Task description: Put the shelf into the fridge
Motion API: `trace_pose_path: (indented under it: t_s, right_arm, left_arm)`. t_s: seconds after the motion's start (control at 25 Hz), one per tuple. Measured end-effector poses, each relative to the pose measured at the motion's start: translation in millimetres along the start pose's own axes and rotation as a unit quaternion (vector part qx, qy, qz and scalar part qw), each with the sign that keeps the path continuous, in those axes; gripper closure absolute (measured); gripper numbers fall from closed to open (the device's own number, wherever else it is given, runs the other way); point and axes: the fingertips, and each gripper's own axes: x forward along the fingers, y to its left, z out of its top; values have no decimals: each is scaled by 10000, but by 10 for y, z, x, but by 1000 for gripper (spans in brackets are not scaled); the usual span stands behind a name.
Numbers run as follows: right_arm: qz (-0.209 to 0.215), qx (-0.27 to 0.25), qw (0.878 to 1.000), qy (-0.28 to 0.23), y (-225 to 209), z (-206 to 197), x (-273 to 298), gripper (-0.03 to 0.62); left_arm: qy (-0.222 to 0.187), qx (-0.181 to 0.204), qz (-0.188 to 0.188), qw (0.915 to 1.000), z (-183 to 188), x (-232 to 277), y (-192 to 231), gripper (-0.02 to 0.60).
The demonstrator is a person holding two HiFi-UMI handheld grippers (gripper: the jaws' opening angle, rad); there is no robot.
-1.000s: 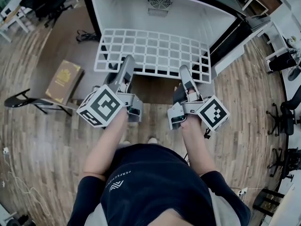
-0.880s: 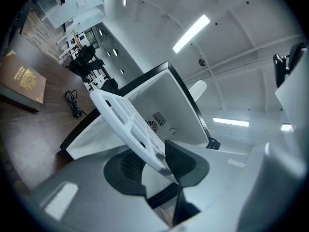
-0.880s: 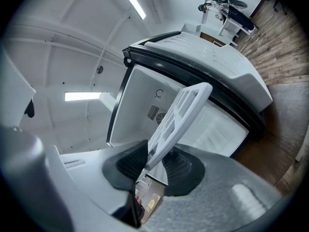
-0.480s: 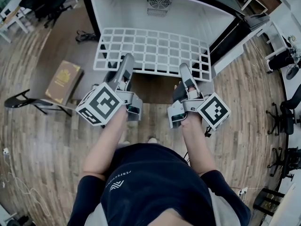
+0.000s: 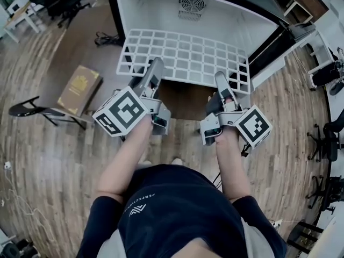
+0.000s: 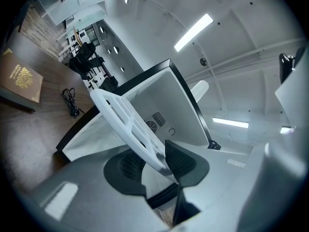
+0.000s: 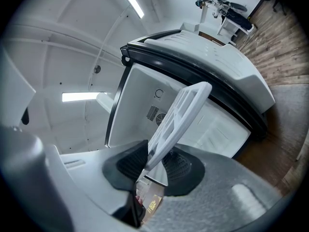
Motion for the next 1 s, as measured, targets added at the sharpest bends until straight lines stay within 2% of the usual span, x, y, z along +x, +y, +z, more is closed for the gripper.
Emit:
trace_pose_path:
  t_s: [0.44,0.68,1.0]
  right_arm:
    - [5,-1,10000,34,1,82,109,507]
    - [-62,34,10000,31,-48,223,416,505]
    - [-78,-15,10000,30,-58,228,414,503]
  left_arm:
    - [118,-50,-33,9999,34,113,6,449]
    - [233,-89,-25,9997,179,424,82,448]
    - [237,-40,-1,9997,177,419,76,445]
